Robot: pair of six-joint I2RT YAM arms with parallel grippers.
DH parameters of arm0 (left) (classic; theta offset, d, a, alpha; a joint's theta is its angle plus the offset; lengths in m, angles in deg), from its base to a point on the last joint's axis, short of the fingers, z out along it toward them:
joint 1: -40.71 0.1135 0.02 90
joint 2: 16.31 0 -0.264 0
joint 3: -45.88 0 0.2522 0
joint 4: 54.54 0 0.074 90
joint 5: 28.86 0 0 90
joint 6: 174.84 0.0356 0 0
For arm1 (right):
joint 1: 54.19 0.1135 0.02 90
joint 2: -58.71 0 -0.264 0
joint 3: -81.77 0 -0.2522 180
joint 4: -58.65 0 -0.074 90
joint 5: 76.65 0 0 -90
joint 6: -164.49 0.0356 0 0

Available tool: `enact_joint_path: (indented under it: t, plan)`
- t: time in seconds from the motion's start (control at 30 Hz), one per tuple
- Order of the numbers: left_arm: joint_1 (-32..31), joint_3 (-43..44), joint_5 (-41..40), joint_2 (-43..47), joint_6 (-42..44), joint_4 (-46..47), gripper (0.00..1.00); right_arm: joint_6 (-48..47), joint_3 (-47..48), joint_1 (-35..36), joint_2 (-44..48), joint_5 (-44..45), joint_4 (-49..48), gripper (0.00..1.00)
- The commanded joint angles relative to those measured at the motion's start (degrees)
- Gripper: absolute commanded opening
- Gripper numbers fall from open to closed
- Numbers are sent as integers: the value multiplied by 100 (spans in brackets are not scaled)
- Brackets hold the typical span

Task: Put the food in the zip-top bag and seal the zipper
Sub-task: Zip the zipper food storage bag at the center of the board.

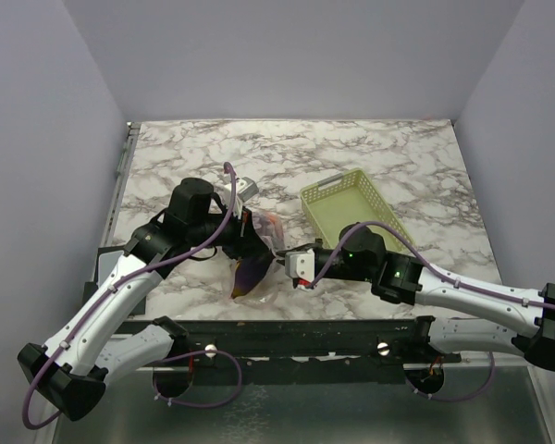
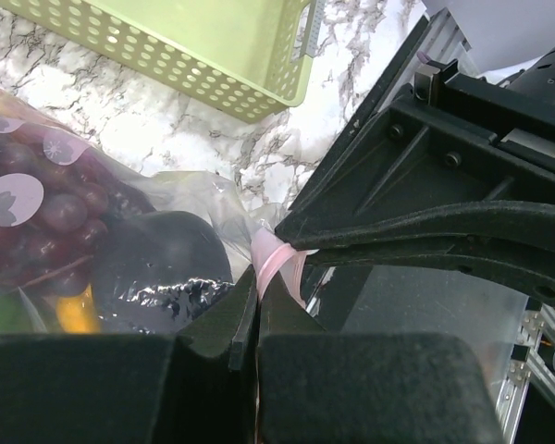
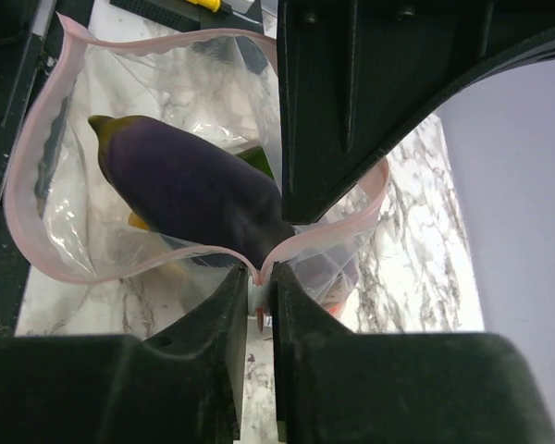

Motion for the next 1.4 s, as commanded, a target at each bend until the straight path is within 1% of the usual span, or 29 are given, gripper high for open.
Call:
enact_joint_path:
  t: [0.0, 0.03, 0.07, 0.17, 0.2, 0.27, 0.3, 0.4, 0.47, 0.53, 0.67, 0.73, 0.83, 0.93, 1.03, 1.13, 1.27, 1.37]
  plan:
    - [-36, 217, 160, 120, -99, -14, 0, -35, 36, 59, 47, 317, -11, 10]
    - [-32, 217, 117, 136, -97, -23, 0, -21, 68, 61, 79, 357, 29, 4]
    - [-35, 221, 68, 157, -100, -43, 0, -3, 103, 61, 122, 382, 84, 1]
    - [-36, 234, -138, 218, -95, -129, 0, 90, 291, 69, 247, 418, 302, 1]
    - [-36, 234, -238, 251, -95, -156, 2, 146, 392, 70, 263, 429, 448, 1]
    - [-31, 234, -438, 336, -72, -193, 11, 299, 709, 74, 245, 445, 782, 1]
    - [-36, 242, -554, 387, -66, -204, 18, 382, 853, 82, 225, 469, 981, 1]
    - [-35, 284, -855, 514, -34, -210, 26, 512, 1308, 81, 168, 449, 1375, 1]
    - [-36, 384, -1036, 604, 19, -202, 34, 588, 1550, 80, 126, 388, 1617, 1]
    - [-36, 521, -1197, 709, 72, -174, 44, 642, 1776, 80, 62, 297, 1846, 1]
    - [-36, 755, -1372, 939, 253, 17, 68, 739, 2220, 81, -105, 122, 2309, 1]
    - [-34, 792, -1393, 1055, 367, 166, 76, 799, 2446, 83, -187, 48, 2543, 1]
    - [-32, 759, -1267, 1214, 503, 454, 84, 915, 2767, 79, -280, -68, 2882, 1]
    - [-36, 665, -1079, 1334, 624, 752, 87, 1092, 3108, 79, -376, -254, 3285, 1]
    - [-32, 517, -878, 1440, 754, 1064, 88, 1213, 3389, 84, -460, -413, 3637, 1]
    - [-36, 242, -617, 1546, 808, 1601, 89, 1259, 3502, 85, -429, -628, 3792, 1]
    - [-37, -172, 27, 1712, 845, 2421, 89, 1330, 3636, 84, -373, -865, 3888, 1]
    - [-36, -314, 478, 1679, 846, 2845, 89, 1434, 3858, 80, -437, -921, 4094, 1]
